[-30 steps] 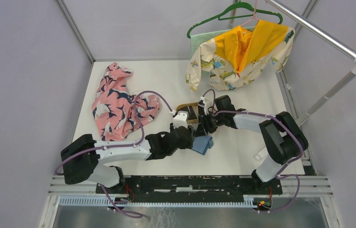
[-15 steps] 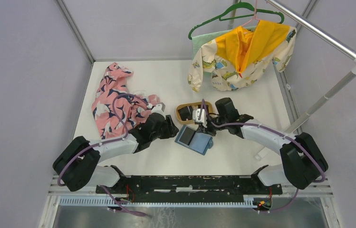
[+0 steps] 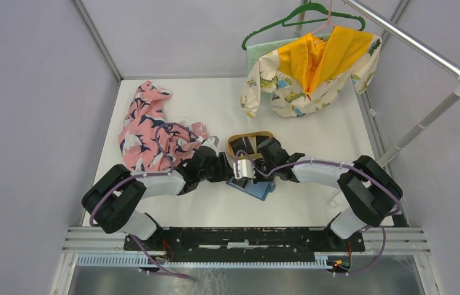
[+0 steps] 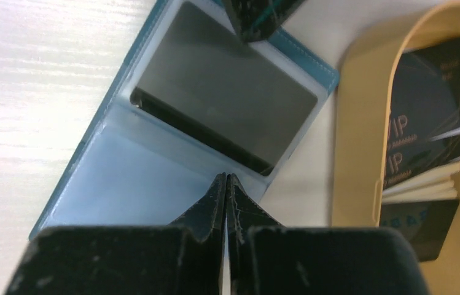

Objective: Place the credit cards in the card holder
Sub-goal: Insert the credit card into the card holder, then close the card holder at the center of the board.

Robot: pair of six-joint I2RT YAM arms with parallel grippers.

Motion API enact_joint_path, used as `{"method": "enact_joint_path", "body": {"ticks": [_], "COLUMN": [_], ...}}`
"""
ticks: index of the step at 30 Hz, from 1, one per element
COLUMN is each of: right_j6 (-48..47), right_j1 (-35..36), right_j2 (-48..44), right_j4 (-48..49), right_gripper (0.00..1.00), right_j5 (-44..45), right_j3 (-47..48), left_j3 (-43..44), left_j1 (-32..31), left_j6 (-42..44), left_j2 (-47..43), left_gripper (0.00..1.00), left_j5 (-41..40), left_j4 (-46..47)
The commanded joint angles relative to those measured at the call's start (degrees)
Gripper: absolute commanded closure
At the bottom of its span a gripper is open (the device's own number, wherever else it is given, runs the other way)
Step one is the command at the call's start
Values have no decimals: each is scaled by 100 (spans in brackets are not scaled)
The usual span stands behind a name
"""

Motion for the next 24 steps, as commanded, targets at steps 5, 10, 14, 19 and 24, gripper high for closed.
{"method": "enact_joint_path", "body": {"ticks": [5, 10, 14, 19, 24], "right_j6": [269, 566, 618, 692, 525], "right_j1": [317, 370, 357, 309, -116], "right_j2": [347, 464, 253, 139, -280], "right_j4": [353, 347, 397, 251, -84], "right_gripper": [95, 94, 90, 88, 86], "right_j5": [410, 275, -34, -268, -673], "right_j3": [377, 552, 432, 479, 351], "left_j3": [-203, -445, -668, -881, -1059], "left_j1": [25, 16, 8, 0, -1], "left_j6": [-48, -217, -376, -590, -735], "left_j2": [126, 93, -158, -532, -1076], "left_gripper": [46, 46, 46, 46, 45], "left_j5": [384, 547, 516, 448, 156], "left_j4": [605, 863, 979, 1046, 812]}}
